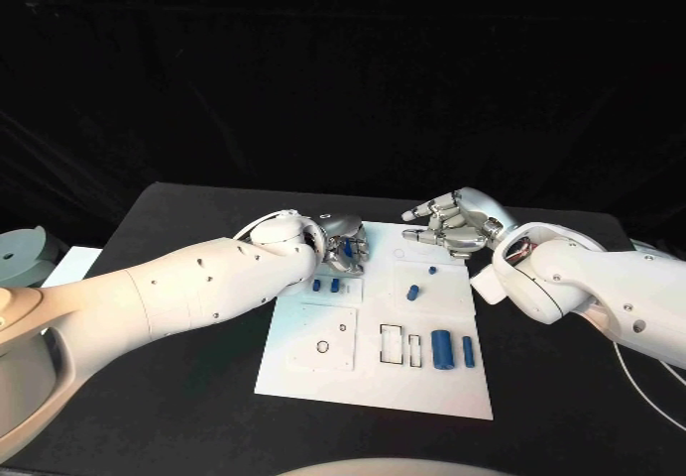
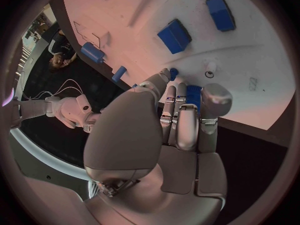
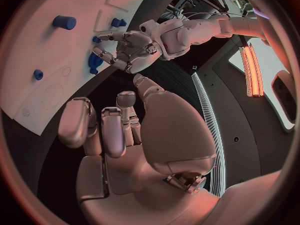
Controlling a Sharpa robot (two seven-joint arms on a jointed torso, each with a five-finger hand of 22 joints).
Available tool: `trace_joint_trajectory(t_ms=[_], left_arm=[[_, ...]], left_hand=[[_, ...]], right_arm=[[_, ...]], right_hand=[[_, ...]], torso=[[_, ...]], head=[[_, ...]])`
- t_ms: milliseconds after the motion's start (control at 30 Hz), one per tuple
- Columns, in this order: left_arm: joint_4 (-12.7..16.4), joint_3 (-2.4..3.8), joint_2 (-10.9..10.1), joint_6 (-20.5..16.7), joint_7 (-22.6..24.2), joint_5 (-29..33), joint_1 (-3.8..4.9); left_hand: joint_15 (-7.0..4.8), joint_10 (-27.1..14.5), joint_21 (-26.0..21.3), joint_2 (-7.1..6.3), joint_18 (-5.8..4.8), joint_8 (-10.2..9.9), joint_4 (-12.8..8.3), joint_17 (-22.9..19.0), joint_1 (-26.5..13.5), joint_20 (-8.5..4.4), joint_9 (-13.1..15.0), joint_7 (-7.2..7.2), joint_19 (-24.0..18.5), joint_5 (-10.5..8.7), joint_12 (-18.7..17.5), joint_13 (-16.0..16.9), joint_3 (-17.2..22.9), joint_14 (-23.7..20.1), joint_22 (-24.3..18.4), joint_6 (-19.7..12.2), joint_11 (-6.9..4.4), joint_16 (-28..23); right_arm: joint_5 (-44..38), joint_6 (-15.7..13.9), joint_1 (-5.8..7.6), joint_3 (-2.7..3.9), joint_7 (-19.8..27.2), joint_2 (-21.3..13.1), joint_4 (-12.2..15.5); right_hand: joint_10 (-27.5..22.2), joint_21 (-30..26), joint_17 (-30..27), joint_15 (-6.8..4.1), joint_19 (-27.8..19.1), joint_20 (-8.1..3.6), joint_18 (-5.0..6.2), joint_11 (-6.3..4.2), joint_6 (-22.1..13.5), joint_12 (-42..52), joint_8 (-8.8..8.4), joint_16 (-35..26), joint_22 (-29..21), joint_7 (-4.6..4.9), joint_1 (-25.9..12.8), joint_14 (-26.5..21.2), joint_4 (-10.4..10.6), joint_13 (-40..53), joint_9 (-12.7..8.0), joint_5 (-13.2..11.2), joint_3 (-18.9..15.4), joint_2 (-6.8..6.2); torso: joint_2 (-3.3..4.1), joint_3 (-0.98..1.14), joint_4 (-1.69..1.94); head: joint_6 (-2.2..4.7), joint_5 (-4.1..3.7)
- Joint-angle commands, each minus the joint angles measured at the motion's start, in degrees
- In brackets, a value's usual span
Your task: Assemble the parts on the task board
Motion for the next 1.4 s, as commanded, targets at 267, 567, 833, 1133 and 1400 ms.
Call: trace_joint_trajectory(t_ms=[267,567,833,1133,1400], left_arm=[[-1.1,0.04,1.1,2.8,-2.6,-1.3,-0.35],[-1.2,0.04,1.5,5.0,-3.6,-1.5,-0.55],[-1.1,0.05,1.5,3.0,-3.4,-1.5,-0.82],[1.0,0.58,-0.8,-2.5,-3.4,1.7,-0.87],[4.3,1.58,-3.7,-4.9,-0.8,8.4,-0.68]], left_hand=[[-0.45,1.6,1.3,1.57,-1.22,-0.9,-1.2,-0.3,1.3,-0.27,-0.4,0.03,0.4,0.23,-1.0,-1.0,3.8,2.1,1.1,1.4,-0.21,0.3],[-0.56,3.0,1.9,1.46,-1.28,-1.1,-1.9,-0.5,0.8,-0.34,-0.6,-0.07,0.4,0.03,-1.4,-1.2,5.9,2.1,1.8,2.5,-0.43,0.5],[-0.96,5.5,3.2,1.94,-1.48,-1.0,-3.3,-0.7,0.7,-0.64,-0.4,-0.24,0.5,0.04,-1.9,-1.1,8.5,2.2,2.9,4.6,-0.84,0.8],[-0.8,6.7,4.8,1.95,-1.77,-1.8,-4.6,-1.4,0.1,-0.66,-0.5,0.26,0.8,0.02,-3.5,-1.1,11.0,2.1,4.3,5.3,-0.65,0.7],[-0.77,7.1,6.6,1.7,-2.08,-2.0,-4.7,-2.2,-0.8,-0.64,-0.5,0.33,1.2,-0.04,-4.1,-1.1,11.3,2.0,5.5,5.7,-0.62,0.4]], right_arm=[[-0.8,0.0,-0.04,0.0,0.6,0.1,0.1],[-0.9,0.1,-0.04,0.0,0.6,0.1,0.1],[-0.9,0.1,-0.04,0.0,0.6,0.1,0.1],[-0.8,0.0,-0.04,0.0,0.6,-0.1,0.1],[-0.7,0.0,-0.04,0.0,0.6,0.0,-0.1]], right_hand=[[-0.4,-0.3,1.9,0.19,-0.3,0.0,1.08,-0.06,-0.2,-0.2,0.06,-0.4,-0.1,0.27,0.0,2.6,-0.2,0.0,0.0,0.3,-0.2,0.52],[-0.4,-0.4,1.9,0.2,-0.3,0.0,1.09,-0.05,-0.2,-0.2,0.07,-0.4,-0.1,0.28,0.1,2.6,-0.2,-0.1,0.1,0.3,-0.1,0.67],[-0.3,-0.3,1.9,0.2,-0.3,0.0,1.08,-0.05,-0.2,-0.1,0.08,-0.3,-0.1,0.29,0.0,2.6,-0.2,0.0,0.1,0.3,-0.1,0.69],[-0.3,-0.3,1.9,0.2,-0.3,0.0,1.08,-0.04,-0.2,-0.1,0.09,-0.4,0.0,0.29,0.0,2.6,-0.2,0.0,0.1,0.3,-0.1,0.71],[-0.3,-0.3,1.9,0.2,-0.3,0.0,1.08,-0.04,-0.2,-0.1,0.09,-0.4,0.0,0.29,0.0,2.6,-0.2,0.0,0.1,0.3,-0.1,0.71]], torso=[[-0.01,-0.04,0.04],[-0.03,0.04,0.08],[-0.06,0.06,0.03],[-0.07,0.05,0.16],[-0.07,-0.08,0.13]], head=[[-0.01,-0.16],[-0.14,-0.22],[-0.1,-0.18],[-0.06,-0.47],[0.18,-0.51]])
